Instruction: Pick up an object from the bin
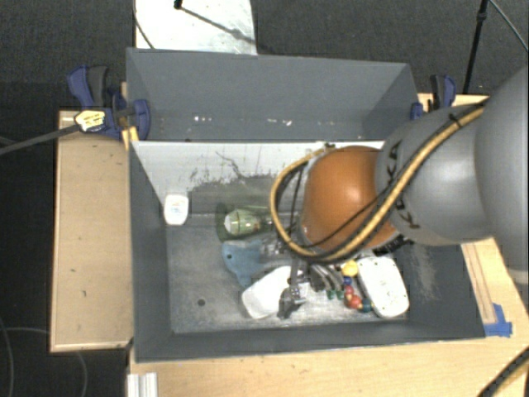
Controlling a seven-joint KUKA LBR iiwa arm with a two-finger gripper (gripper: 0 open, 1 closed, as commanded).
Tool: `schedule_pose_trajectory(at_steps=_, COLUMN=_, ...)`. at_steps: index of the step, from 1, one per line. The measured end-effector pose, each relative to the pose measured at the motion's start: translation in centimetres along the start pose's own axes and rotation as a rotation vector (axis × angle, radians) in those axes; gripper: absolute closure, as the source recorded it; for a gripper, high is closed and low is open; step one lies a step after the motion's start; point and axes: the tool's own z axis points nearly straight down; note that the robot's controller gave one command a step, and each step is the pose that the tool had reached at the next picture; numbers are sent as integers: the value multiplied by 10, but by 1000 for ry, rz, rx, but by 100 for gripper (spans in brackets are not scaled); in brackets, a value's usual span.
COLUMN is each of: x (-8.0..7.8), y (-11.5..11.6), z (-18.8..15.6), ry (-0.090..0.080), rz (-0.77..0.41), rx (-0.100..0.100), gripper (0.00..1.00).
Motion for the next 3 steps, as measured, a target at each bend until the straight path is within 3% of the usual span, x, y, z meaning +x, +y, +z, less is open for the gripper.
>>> schedule_pose_trajectory(at_steps=1, x=-4, y=-42, z=-31, ry=-3, rz=62, rx=0, gripper=0)
schedule_pose_trajectory(at_steps=2, x=5, y=-31, z=32, ry=-8, rz=38, rx=0, gripper=0)
schedule_pose_trajectory(at_steps=3, x=-1, y=-70, z=39, ry=-9, rz=136, rx=0, gripper=100)
